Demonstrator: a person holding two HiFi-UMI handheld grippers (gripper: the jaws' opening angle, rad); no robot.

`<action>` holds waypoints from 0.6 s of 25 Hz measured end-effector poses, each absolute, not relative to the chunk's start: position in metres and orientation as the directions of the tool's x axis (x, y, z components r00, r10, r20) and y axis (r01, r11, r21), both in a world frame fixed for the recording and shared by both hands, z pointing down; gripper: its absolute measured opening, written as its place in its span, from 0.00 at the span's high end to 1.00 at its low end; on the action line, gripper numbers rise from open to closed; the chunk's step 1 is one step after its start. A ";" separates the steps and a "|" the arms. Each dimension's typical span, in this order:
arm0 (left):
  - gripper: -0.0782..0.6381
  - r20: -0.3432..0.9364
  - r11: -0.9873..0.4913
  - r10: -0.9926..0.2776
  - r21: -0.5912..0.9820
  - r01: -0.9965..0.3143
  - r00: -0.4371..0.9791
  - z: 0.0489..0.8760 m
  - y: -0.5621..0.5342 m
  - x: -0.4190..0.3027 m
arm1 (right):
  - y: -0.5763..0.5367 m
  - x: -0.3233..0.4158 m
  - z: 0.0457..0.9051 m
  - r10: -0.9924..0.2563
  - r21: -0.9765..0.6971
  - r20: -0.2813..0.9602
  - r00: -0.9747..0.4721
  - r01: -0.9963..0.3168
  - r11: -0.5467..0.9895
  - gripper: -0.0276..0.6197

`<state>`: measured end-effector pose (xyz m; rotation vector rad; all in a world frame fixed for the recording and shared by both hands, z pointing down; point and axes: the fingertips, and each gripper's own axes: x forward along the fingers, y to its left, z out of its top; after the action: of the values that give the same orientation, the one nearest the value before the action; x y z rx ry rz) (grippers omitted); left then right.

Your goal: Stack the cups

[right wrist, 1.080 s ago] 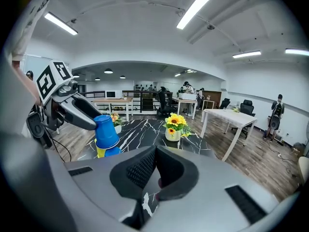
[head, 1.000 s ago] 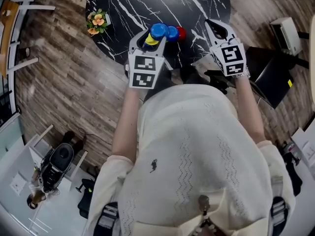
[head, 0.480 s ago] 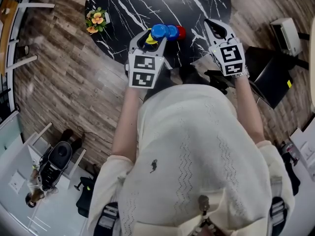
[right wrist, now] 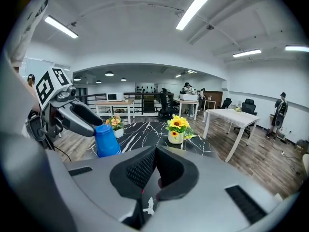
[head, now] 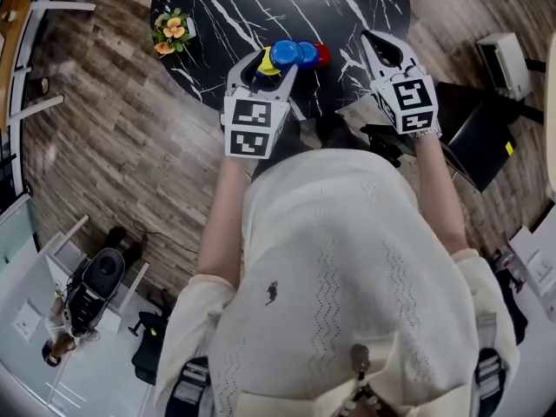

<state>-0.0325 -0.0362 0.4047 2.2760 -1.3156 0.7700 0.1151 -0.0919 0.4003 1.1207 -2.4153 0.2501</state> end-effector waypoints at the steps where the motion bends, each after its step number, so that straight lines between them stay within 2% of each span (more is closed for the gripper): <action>1: 0.54 0.625 -0.477 -0.660 0.079 -0.875 0.417 0.400 -0.036 -0.033 | -0.092 0.113 0.396 -0.675 0.011 0.471 -0.568 -0.761 0.648 0.94; 6: 0.56 0.541 -0.468 -0.707 0.124 -0.875 0.455 0.367 -0.031 -0.039 | -0.091 0.100 0.371 -0.680 -0.080 0.411 -0.607 -0.767 0.636 0.95; 10: 0.68 0.464 -0.406 -0.785 0.117 -0.906 0.411 0.341 -0.033 -0.061 | -0.090 0.091 0.346 -0.695 -0.160 0.351 -0.628 -0.771 0.616 0.95; 12: 0.82 0.413 -0.360 -0.831 0.110 -0.926 0.372 0.330 -0.036 -0.076 | -0.089 0.089 0.335 -0.704 -0.202 0.321 -0.634 -0.772 0.603 0.95; 15: 0.86 0.342 -0.301 -0.884 0.108 -0.948 0.319 0.317 -0.038 -0.096 | -0.085 0.085 0.323 -0.714 -0.232 0.292 -0.637 -0.771 0.593 0.95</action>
<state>-0.0955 -0.0384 0.3170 2.3006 -1.6502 0.3144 0.0847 -0.0850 0.3225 1.2462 -2.6505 0.5080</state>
